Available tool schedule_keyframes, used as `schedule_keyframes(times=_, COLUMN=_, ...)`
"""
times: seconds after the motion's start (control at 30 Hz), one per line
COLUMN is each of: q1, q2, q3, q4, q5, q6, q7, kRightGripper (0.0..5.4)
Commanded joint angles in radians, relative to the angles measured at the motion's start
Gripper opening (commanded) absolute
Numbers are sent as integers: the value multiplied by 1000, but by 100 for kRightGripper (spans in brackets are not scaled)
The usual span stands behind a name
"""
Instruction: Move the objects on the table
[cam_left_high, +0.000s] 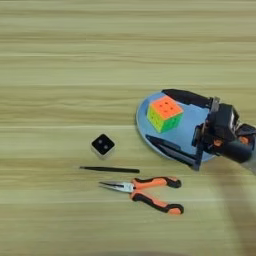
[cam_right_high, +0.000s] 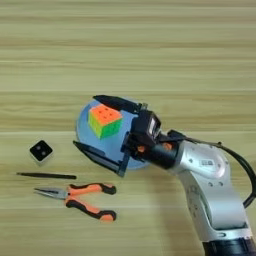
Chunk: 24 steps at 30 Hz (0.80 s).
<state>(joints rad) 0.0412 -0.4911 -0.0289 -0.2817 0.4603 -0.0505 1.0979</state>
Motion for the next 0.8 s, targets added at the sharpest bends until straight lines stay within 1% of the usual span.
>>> schedule_keyframes(times=0.03, q1=0, q2=-60, q3=-16, q4=-48, q5=13, q6=-2, q7=22, kRightGripper=536)
schedule_keyframes(times=0.13, q1=29, q2=-83, q3=-7, q4=-45, q5=-2, q6=-1, q7=57, kRightGripper=536)
schedule_keyframes(times=0.23, q1=59, q2=-99, q3=8, q4=-23, q5=-28, q6=-17, q7=87, kRightGripper=536)
schedule_keyframes(times=0.37, q1=83, q2=-104, q3=25, q4=6, q5=-56, q6=-29, q7=107, kRightGripper=536)
schedule_keyframes(times=0.43, q1=96, q2=-105, q3=34, q4=27, q5=-80, q6=-43, q7=117, kRightGripper=536)
schedule_keyframes(times=0.6, q1=105, q2=-111, q3=44, q4=63, q5=-104, q6=-62, q7=133, kRightGripper=536)
schedule_keyframes(times=0.8, q1=110, q2=-133, q3=62, q4=122, q5=-156, q6=-102, q7=161, kRightGripper=536)
